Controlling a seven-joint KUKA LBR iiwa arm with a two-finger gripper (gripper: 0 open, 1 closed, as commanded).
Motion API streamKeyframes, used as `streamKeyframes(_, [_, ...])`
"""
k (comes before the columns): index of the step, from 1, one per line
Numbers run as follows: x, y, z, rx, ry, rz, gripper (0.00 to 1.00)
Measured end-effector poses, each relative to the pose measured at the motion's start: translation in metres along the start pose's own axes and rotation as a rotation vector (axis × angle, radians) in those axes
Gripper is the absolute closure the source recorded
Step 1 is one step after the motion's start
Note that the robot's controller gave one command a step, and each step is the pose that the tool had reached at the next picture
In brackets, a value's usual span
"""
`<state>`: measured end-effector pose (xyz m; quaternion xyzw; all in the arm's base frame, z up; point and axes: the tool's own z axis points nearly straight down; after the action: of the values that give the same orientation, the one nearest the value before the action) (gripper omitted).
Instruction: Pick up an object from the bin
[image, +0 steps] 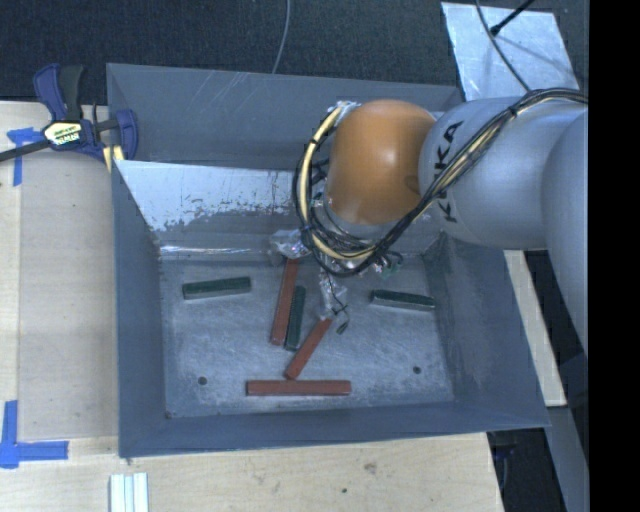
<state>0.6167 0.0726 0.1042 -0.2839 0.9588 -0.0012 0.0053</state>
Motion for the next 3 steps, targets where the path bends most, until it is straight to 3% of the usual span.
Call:
streamKeyframes(1, [-0.005, 0.009, 0.03, -0.006, 0.003, 0.018, 1.0])
streamKeyframes(2, [-0.005, 0.009, 0.03, -0.006, 0.003, 0.018, 1.0])
streamKeyframes(3, [-0.006, 0.009, 0.006, -0.006, 0.008, -0.047, 1.0])
